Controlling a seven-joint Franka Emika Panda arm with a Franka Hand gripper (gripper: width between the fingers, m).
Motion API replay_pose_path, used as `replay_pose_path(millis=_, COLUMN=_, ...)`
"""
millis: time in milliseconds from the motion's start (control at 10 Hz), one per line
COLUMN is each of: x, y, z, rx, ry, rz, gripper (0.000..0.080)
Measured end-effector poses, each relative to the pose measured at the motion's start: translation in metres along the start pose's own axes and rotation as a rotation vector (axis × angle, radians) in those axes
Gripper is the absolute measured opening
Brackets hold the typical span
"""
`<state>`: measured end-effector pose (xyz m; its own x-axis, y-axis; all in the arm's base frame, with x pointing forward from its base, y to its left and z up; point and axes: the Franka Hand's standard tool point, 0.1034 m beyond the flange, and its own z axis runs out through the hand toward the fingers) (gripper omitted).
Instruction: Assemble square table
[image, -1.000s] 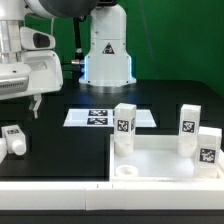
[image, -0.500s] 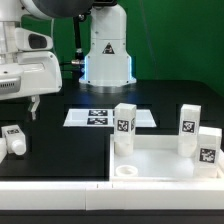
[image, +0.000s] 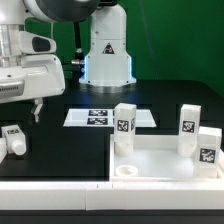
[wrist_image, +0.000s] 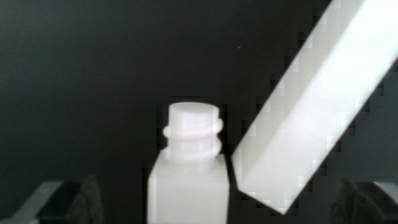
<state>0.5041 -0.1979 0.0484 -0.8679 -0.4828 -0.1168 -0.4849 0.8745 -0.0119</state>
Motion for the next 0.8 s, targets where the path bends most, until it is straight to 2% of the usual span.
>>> replay_pose_path(millis=200, x=0.009, y=0.002, z=0.009, rx=0.000, ry=0.007, rz=0.072, gripper=0.0649)
replay_pose_path(millis=400, x=0.033, y=0.008, z=0.029, rx=-0.009, ry=0.030, rz=0.142, gripper=0.0649)
replay_pose_path(millis=500, x=0.039, y=0.010, z=0.033, rx=-0.007, ry=0.040, rz=0.155, gripper=0.0649)
replay_pose_path(millis=800, x=0.042, y=0.012, z=0.036, rx=-0.010, ry=0.049, rz=0.155, gripper=0.0635)
